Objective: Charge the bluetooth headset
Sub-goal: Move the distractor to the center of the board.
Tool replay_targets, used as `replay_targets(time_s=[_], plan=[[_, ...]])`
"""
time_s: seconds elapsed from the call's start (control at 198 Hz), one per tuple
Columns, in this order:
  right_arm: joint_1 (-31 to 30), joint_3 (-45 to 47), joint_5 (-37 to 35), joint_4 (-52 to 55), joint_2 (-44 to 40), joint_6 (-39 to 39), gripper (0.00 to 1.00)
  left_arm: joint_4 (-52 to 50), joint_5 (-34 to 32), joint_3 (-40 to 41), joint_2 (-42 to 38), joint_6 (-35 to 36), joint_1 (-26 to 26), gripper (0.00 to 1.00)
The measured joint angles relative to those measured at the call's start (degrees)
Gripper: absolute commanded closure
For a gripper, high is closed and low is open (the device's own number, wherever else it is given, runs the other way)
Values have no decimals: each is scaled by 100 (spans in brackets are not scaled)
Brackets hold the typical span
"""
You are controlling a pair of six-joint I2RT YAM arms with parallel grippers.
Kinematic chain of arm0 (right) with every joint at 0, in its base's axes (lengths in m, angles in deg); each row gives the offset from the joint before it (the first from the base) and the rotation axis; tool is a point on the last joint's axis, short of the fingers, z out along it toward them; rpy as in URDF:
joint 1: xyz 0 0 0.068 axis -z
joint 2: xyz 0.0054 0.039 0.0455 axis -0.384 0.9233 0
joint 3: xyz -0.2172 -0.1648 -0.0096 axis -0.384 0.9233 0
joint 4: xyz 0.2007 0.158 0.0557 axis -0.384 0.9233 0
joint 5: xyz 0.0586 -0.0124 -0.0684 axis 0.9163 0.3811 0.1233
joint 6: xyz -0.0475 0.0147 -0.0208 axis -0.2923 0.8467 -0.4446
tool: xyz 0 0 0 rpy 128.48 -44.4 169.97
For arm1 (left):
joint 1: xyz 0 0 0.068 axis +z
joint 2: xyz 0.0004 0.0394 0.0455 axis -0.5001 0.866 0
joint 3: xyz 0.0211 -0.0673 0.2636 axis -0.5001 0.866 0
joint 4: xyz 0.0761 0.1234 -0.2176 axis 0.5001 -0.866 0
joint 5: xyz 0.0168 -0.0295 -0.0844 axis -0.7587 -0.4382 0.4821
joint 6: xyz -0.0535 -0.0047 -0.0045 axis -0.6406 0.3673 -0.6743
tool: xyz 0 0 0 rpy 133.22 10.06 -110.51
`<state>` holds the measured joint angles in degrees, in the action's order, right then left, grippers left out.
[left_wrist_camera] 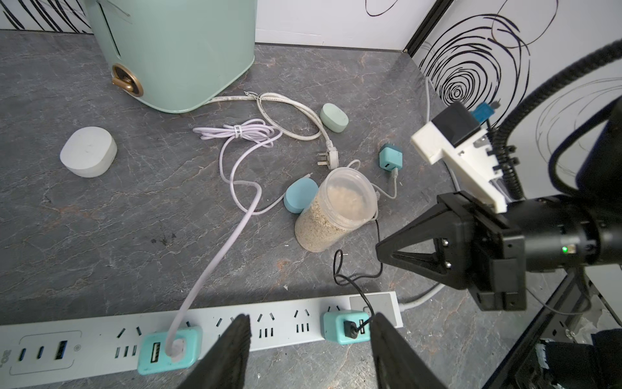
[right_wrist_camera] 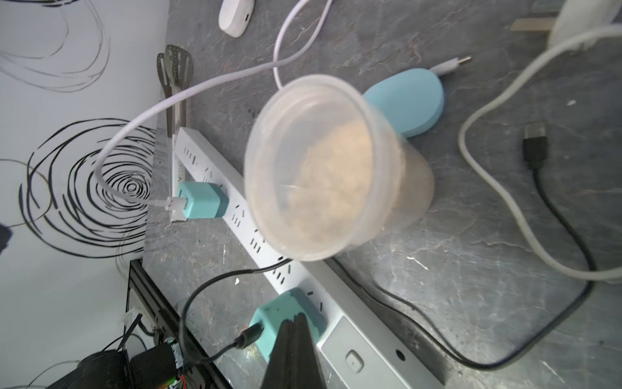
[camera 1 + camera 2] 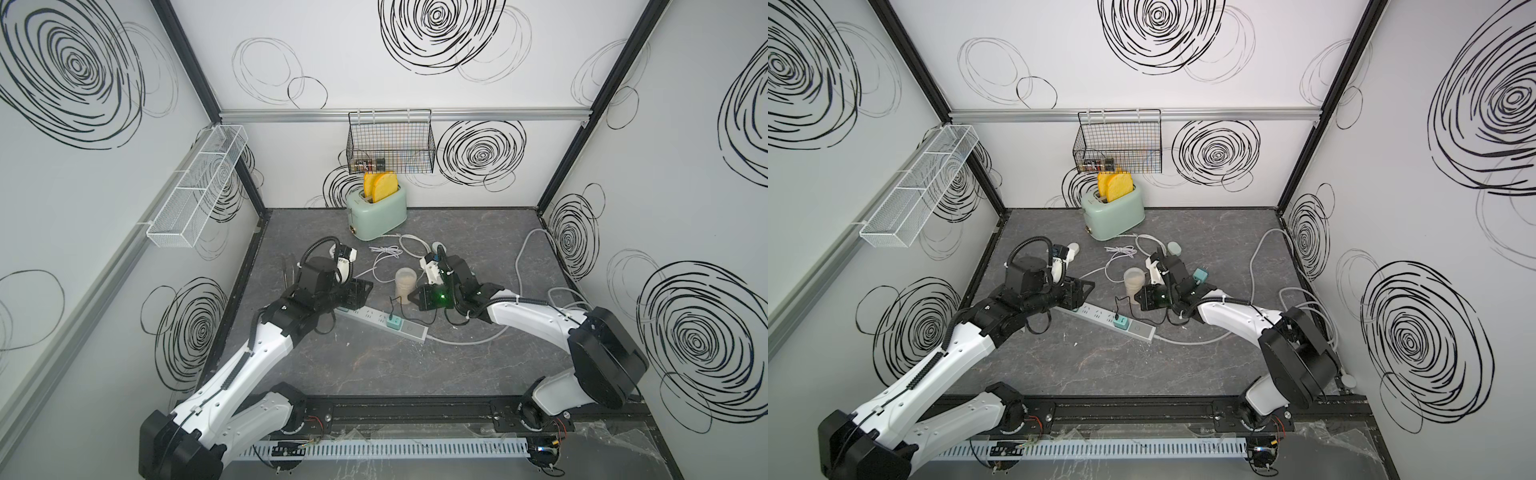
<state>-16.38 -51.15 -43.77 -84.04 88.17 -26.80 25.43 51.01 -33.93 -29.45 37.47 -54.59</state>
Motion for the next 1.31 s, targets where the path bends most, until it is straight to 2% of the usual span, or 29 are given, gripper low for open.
replay_targets(time_s=[0.186,0.464,0.65,0.932,1.31], plan=[[-24,302,-363,-234,-26,334,100,0,0,-4,151,-59,-11,44],[417,297,-557,-160,-249,363,100,-216,-420,-264,1331,-341,-612,57],[807,295,-573,85,-337,295,95,-238,-844,-516,1974,-728,-909,70],[1189,74,-352,483,-264,83,96,-4,-1414,-901,3029,-1099,-1001,90],[1462,15,-22,496,-72,-37,96,476,-1438,-1325,4118,-1182,-1191,92]])
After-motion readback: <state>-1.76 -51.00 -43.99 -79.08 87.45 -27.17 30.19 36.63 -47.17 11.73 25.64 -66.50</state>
